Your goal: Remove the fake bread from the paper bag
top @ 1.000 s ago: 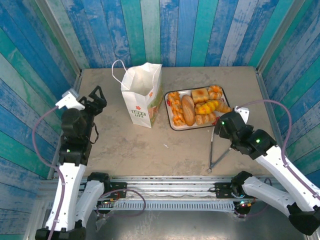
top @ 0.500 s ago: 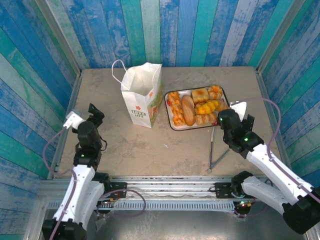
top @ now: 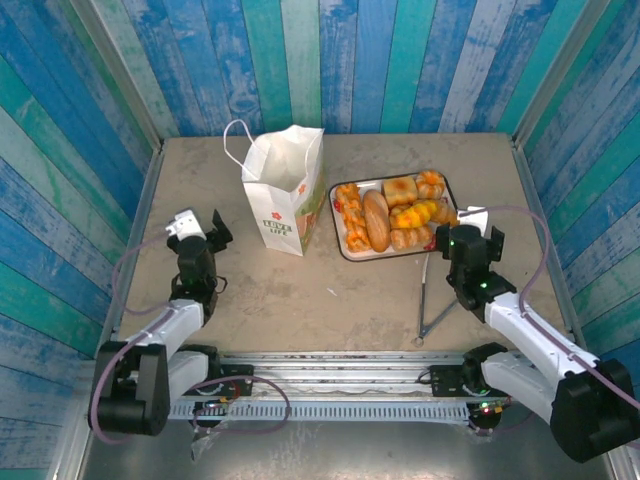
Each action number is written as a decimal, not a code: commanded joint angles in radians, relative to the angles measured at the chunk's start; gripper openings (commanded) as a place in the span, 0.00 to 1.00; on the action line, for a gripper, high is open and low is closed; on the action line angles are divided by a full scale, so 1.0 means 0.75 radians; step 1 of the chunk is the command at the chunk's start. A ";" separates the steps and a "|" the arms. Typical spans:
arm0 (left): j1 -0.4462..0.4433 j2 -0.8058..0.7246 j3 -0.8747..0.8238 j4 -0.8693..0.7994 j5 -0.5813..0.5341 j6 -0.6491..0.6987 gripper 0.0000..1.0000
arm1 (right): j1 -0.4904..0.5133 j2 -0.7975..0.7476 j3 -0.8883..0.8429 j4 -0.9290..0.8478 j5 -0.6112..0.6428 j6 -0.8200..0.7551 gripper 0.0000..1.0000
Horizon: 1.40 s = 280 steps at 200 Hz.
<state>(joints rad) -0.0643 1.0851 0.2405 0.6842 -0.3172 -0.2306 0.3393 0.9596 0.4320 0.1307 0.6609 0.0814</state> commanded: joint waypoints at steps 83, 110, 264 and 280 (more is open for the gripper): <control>0.004 0.371 -0.056 0.532 0.245 0.318 0.94 | -0.026 0.122 -0.136 0.499 -0.139 -0.068 1.00; 0.003 0.517 -0.007 0.574 0.235 0.323 0.94 | -0.038 0.170 -0.174 0.614 -0.177 -0.098 1.00; 0.025 0.554 0.042 0.518 0.211 0.282 0.94 | -0.301 0.362 -0.261 0.984 -0.464 -0.075 1.00; 0.025 0.555 0.043 0.518 0.212 0.283 0.94 | -0.301 0.409 -0.225 0.977 -0.506 -0.114 1.00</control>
<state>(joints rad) -0.0483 1.4780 0.2581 1.0554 -0.1551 -0.0189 0.1184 1.2259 0.2150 0.8310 0.3290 0.0208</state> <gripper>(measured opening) 0.938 0.996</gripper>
